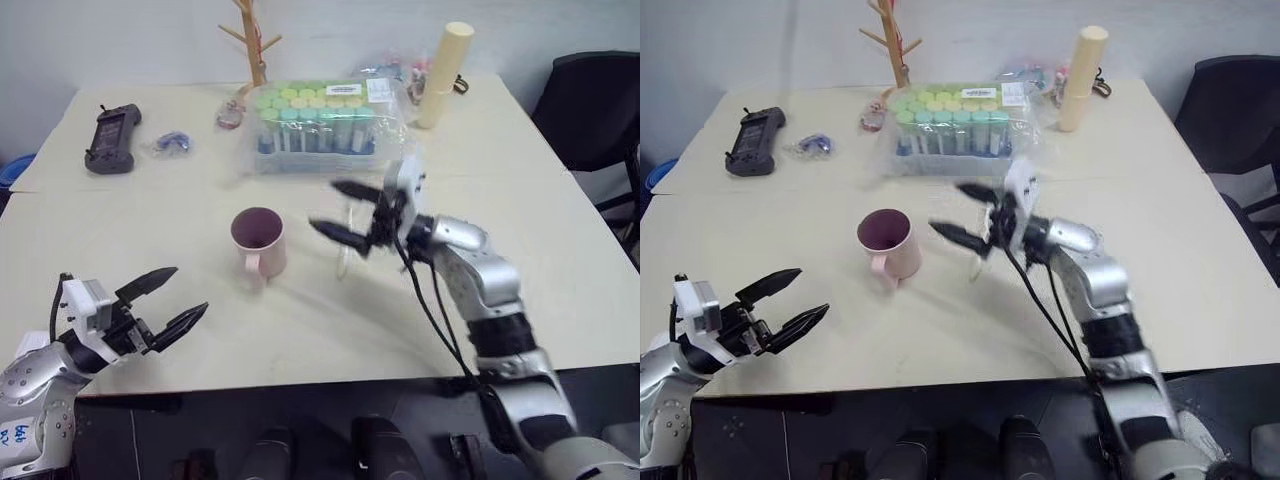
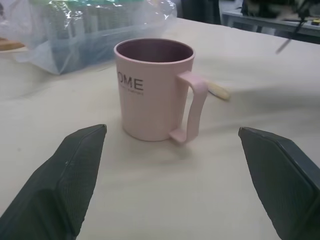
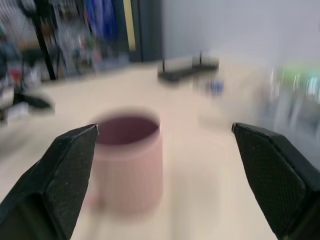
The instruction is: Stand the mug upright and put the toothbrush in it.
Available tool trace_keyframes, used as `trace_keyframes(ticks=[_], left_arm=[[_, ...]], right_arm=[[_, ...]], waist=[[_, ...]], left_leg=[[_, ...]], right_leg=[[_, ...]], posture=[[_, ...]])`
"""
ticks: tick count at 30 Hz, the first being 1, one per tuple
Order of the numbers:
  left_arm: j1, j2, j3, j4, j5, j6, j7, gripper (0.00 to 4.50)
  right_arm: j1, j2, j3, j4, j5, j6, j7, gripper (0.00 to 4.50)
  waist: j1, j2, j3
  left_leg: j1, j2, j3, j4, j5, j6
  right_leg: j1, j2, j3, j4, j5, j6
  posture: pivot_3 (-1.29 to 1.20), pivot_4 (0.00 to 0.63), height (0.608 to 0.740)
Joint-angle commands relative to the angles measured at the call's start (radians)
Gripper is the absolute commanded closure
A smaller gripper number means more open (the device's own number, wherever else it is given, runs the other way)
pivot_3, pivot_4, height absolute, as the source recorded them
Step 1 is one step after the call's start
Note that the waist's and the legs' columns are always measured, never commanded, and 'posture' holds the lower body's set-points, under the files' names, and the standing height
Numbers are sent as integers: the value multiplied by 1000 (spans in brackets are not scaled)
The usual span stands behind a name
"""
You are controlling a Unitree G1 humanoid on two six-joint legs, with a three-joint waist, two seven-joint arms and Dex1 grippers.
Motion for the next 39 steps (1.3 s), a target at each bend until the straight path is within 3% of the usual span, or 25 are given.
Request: trace_keyframes(ticks=[1,5,13,19,26,29,32,39], left_arm=[[0,15,4,-5,7,-18,-15,0],[-3,19,0,-3,10,-21,-25,0],[-1,23,-11,-16,15,-23,-26,0],[12,20,-5,-37,12,-25,-18,0],[34,35,-31,-72,-24,27,-53,0],[41,59,-49,-116,-36,57,-82,0],[22,65,-66,-162,-49,77,-83,0],[-1,57,-74,-147,-27,67,-94,0]], right_arm=[[-1,-72,22,-127,-12,248,-76,35],[-15,-65,25,-141,-51,421,-208,35],[-132,53,35,85,-187,425,-414,35],[-186,93,-14,113,-196,356,-431,35],[-178,71,-10,113,-212,564,-461,35],[-168,88,-12,117,-222,568,-481,35],[-151,108,-15,119,-205,616,-480,618],[-153,124,-35,148,-194,648,-467,3024]], waist=[[-2,0,0],[3,0,0],[5,0,0],[3,0,0],[3,0,0],[3,0,0],[3,0,0],[2,0,0]], left_leg=[[0,0,0,0,0,0],[-1,0,1,0,0,0],[-1,-1,1,0,0,0],[-2,-1,1,0,0,0],[-2,-1,1,0,0,0],[-2,0,1,0,0,0],[-2,0,1,0,0,0],[-1,0,1,-1,0,0]], right_leg=[[-1,0,0,0,0,0],[-1,0,0,0,0,0],[-1,0,0,0,0,0],[-2,0,0,0,0,0],[-2,0,0,0,0,0],[-2,0,0,0,0,0],[-2,0,0,0,0,0],[-1,0,0,0,0,0]], posture=[[0,150,740],[0,150,740],[0,150,740],[0,150,740],[0,150,740],[0,150,740],[0,150,740],[0,150,740]])
